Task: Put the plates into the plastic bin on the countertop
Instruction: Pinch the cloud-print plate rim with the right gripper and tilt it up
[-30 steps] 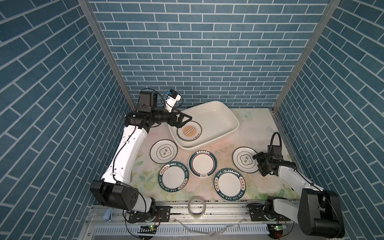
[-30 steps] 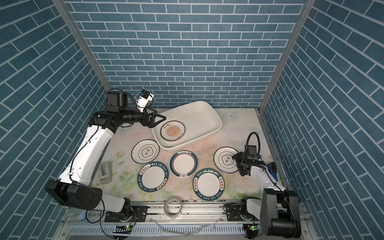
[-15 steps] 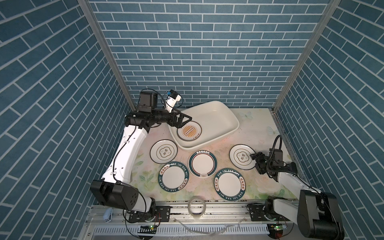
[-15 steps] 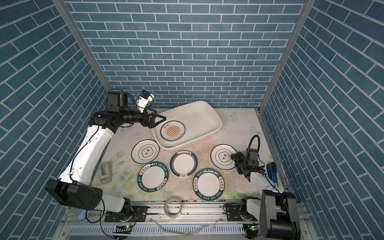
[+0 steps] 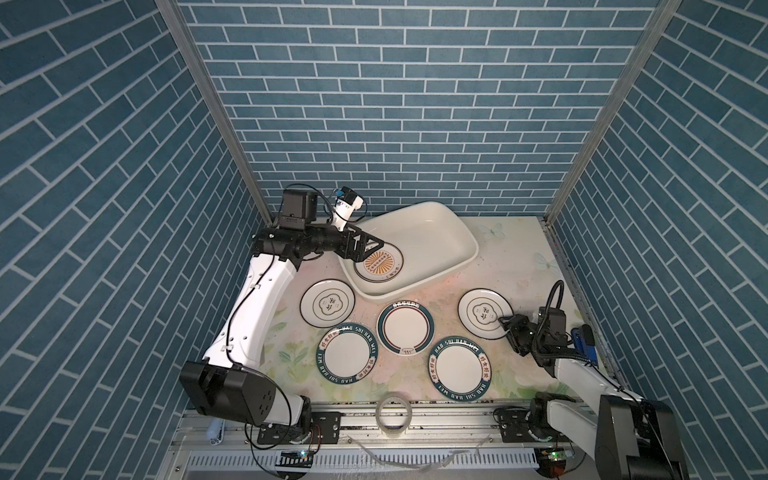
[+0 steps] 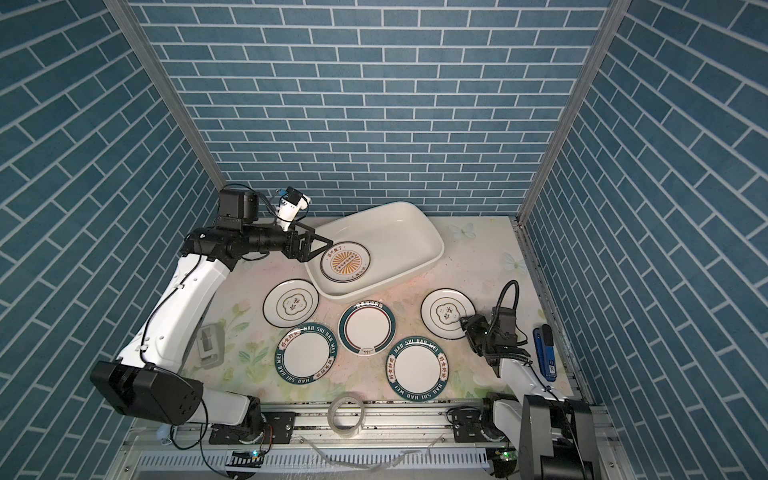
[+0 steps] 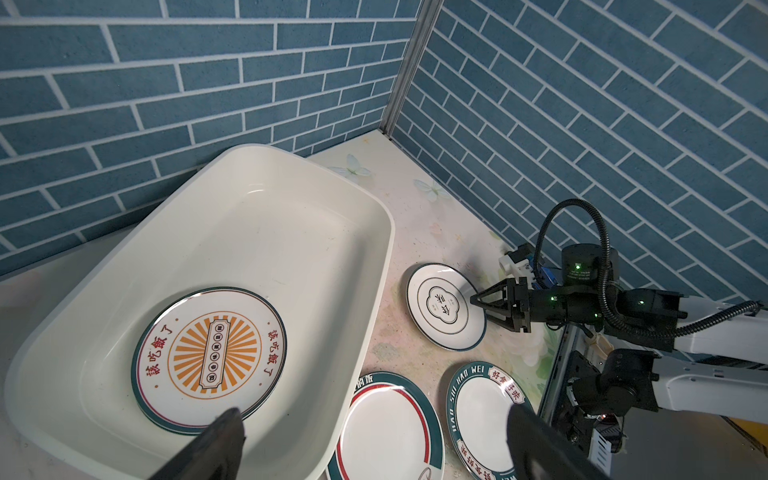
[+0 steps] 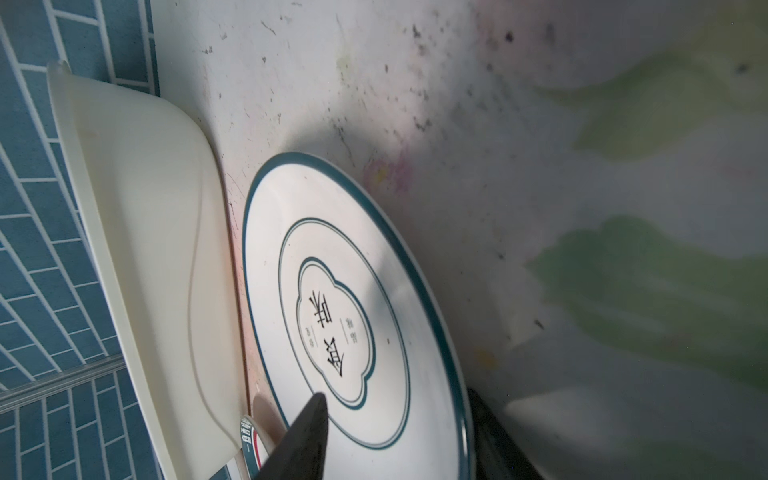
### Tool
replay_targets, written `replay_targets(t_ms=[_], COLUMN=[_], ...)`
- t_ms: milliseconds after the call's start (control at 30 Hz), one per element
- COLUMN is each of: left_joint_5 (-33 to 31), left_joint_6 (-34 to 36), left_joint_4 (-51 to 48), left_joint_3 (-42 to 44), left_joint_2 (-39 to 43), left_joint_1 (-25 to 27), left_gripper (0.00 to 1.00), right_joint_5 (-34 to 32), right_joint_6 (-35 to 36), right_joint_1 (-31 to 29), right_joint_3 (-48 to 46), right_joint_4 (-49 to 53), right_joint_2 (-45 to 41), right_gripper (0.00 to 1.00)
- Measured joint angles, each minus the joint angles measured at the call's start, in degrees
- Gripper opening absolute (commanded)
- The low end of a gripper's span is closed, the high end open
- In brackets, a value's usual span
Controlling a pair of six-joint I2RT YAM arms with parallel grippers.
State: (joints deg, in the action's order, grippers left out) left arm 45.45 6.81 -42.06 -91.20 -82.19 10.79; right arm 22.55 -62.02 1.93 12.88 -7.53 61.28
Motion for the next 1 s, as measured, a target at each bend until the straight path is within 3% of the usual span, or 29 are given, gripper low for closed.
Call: replay_targets(t_ms=[533,1000], left_joint_5=[-0.63,-0.66], left_joint_6=[-0.42,-0.42], left_joint_4=[0.39,0.42], left_joint_3=[0.22,0.22], left_joint_2=[0.24,0.24], left_joint_1=[0.66,0.76], left_gripper=[1.00,1.00], right_joint_5=[1.86,2.36], right_joint_6=[-1.16,-1.22], right_joint_1=[0.00,0.00], right_joint_3=[-3.04,-3.37], right_joint_4=[-8.07,-13.55], right_joint_2=[3.26,7.19], right_gripper=[0.23,0.18])
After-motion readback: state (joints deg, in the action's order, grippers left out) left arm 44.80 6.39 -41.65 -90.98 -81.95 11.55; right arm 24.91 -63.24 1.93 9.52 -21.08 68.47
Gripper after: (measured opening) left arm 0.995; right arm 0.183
